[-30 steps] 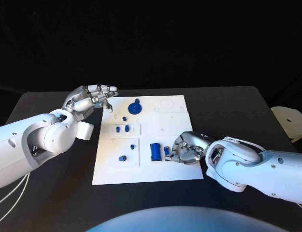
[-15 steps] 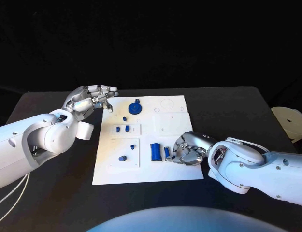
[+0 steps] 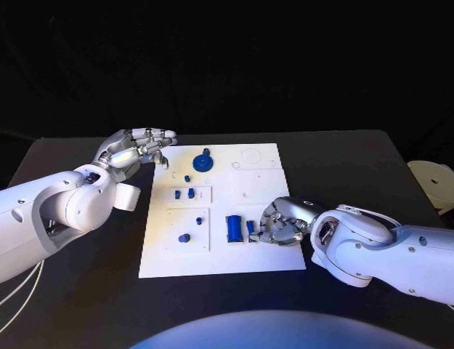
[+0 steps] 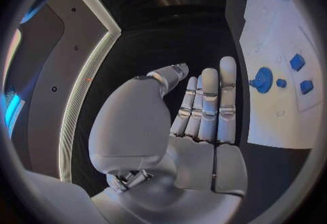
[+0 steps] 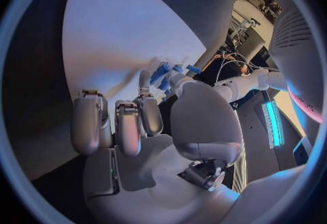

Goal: Assemble the parts on the task board

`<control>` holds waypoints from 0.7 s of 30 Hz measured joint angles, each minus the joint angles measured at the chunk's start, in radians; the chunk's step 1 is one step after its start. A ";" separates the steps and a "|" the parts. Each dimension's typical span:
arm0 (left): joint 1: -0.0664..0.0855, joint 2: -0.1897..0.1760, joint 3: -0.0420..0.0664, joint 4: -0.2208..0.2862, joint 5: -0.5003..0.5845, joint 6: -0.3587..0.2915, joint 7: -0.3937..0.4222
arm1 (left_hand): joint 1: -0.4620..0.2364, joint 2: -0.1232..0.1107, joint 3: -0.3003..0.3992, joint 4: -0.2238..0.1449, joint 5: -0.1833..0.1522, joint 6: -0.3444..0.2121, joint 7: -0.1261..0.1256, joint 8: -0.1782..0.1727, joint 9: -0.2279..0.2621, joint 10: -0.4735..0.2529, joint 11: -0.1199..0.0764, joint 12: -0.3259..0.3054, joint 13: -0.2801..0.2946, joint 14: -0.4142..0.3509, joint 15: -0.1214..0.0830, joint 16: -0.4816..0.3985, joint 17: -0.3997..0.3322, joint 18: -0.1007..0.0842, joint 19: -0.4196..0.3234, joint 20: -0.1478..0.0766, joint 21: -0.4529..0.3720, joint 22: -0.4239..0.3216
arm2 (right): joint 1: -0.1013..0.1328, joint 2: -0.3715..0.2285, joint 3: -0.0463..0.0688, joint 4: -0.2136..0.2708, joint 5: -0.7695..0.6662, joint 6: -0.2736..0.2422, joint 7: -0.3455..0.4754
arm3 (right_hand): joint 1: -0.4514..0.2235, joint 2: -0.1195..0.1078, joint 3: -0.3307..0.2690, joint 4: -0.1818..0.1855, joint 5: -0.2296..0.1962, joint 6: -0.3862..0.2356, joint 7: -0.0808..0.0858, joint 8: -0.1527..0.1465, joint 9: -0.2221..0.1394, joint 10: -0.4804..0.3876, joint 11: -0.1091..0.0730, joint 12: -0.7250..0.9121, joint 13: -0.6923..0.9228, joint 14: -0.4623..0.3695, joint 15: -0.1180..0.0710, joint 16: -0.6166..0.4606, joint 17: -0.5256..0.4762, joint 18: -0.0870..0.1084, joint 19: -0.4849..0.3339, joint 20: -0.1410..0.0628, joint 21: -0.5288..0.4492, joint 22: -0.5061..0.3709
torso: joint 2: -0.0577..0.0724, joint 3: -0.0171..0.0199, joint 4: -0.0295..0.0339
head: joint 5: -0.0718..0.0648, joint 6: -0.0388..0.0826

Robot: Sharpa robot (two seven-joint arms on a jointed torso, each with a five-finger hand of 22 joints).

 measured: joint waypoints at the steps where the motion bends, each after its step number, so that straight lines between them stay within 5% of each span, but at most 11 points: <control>1: 0.000 0.000 0.000 0.000 0.000 0.000 0.000 | 0.000 0.000 0.000 0.000 0.000 0.000 0.000 0.000 0.000 0.000 0.000 0.000 0.000 0.000 0.000 0.000 0.000 0.000 0.000 0.000 0.000 0.000 | 0.000 0.004 0.000 -0.004 -0.002 0.001 -0.001 | 0.005 0.005 -0.001 -0.001 0.000 0.000 0.000 0.000 0.000 0.000 0.000 0.000 0.000 0.000 0.000 0.000 0.000 0.000 0.000 0.000 0.000 0.000 | 0.000 0.0001 0.0001 | 0.000 -0.001; 21: 0.000 0.000 0.000 -0.001 -0.001 0.001 -0.001 | 0.004 0.004 0.000 0.000 0.000 0.000 0.000 0.000 0.000 -0.004 0.004 0.000 0.000 0.000 0.000 0.000 0.000 0.000 0.000 0.000 0.000 0.000 | -0.001 0.021 0.001 -0.014 -0.040 -0.006 -0.010 | 0.067 0.007 -0.026 0.004 -0.016 0.004 0.004 0.000 -0.003 0.000 0.000 0.000 0.001 0.000 0.000 0.000 0.000 0.000 0.000 0.000 0.000 0.000 | -0.002 0.0011 -0.0013 | 0.001 -0.006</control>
